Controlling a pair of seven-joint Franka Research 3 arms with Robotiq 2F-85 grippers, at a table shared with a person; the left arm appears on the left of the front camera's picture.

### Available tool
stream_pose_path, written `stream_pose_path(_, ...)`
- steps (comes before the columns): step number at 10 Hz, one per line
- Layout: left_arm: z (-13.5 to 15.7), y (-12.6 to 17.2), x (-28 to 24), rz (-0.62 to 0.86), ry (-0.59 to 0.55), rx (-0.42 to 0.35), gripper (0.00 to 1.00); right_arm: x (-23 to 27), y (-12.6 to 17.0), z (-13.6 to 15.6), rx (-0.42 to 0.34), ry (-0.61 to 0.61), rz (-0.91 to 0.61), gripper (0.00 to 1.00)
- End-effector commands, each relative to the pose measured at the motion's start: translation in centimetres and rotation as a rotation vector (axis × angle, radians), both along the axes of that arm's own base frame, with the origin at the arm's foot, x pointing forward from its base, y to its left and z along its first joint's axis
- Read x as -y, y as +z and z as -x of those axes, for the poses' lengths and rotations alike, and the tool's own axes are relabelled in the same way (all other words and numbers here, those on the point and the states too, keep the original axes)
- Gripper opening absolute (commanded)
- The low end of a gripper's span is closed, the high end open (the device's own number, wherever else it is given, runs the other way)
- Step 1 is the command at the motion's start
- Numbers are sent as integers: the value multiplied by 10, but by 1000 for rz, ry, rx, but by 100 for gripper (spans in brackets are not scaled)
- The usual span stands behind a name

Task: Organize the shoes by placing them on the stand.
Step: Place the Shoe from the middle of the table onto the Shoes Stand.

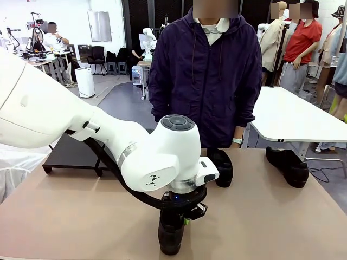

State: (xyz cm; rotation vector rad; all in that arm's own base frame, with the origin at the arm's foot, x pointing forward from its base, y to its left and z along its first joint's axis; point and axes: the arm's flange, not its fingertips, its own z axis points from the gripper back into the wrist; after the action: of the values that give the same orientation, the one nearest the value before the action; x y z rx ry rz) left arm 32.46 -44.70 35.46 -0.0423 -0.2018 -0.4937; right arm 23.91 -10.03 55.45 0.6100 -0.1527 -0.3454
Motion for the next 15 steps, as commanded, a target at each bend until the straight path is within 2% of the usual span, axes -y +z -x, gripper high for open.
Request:
stream_pose_path(1, -4, -2, 6, -24, 9, 3, 0, 0, 2, 0, 15, 12, -20, 100)
stream_pose_path(4, -5, 1, 1, -26, 35, 14, 0, 0, 2, 0, 15, 12, -20, 100)
stream_pose_path(5, -7, 12, -7, -24, 65, 34, 0, 0, 2, 0, 15, 12, -20, 100)
stream_pose_path(6, -8, 35, -19, -17, 93, 67, 0, 0, 2, 0, 15, 12, -20, 100)
stream_pose_path(9, 11, 145, -78, -5, 197, 163, 0, 0, 2, 0, 15, 12, -20, 100)
stream_pose_path(10, 17, 165, -95, -23, 239, 191, 0, 0, 2, 0, 15, 12, -20, 100)
stream_pose_path(13, 36, 200, -160, -83, 469, 246, 0, 0, 2, 0, 15, 12, -20, 100)
stream_pose_path(15, 55, 202, -188, -17, 520, 256, 0, 0, 2, 0, 15, 12, -20, 100)
